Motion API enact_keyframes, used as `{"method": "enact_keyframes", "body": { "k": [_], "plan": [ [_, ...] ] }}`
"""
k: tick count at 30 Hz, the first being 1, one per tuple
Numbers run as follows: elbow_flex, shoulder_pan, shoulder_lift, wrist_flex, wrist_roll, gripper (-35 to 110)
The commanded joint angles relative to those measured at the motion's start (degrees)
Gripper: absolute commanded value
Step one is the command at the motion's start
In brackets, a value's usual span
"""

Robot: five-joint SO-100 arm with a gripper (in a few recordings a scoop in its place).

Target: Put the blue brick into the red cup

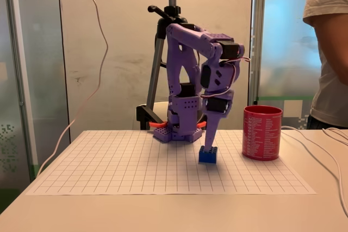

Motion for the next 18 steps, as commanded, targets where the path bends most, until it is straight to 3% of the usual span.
{"method": "enact_keyframes", "body": {
  "k": [1,14,18],
  "plan": [
    [-0.3,-0.9,0.5,1.8,1.2,53],
    [-6.7,-2.6,-9.0,13.2,3.2,61],
    [-7.5,-4.7,-13.1,10.0,7.5,61]
  ]
}}
